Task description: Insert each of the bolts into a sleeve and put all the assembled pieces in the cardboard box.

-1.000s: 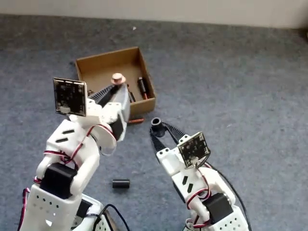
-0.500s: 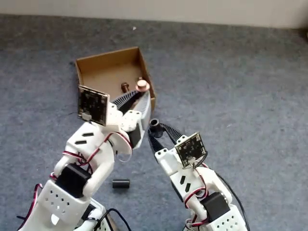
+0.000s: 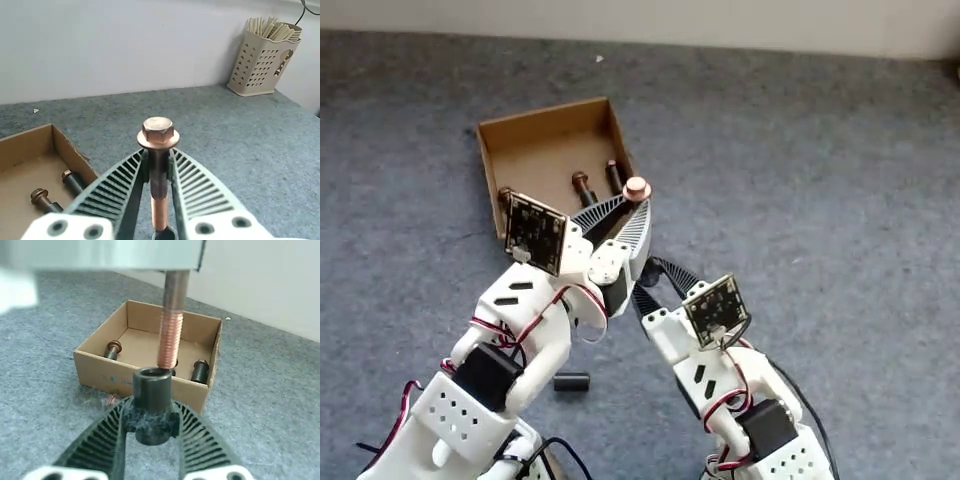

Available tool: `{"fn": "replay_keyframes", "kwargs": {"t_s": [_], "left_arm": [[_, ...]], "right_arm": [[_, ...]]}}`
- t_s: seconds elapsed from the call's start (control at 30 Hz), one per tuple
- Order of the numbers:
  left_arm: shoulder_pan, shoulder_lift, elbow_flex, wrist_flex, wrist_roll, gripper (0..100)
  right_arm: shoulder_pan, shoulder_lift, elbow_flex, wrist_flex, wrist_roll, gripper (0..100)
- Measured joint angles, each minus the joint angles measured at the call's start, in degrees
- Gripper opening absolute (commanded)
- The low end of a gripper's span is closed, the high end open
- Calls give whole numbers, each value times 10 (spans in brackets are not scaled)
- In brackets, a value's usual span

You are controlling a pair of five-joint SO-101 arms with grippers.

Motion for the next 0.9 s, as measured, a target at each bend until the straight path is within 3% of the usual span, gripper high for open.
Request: {"fn": "replay_keyframes", "kwargs": {"t_s": [0.67,0.9], "left_arm": [[25,-1,9,18,-2,38],[31,-11,34,32,-104,104]], "right_arm": [[26,0,0,0,0,6],[42,1,5,1,1,6]]}}
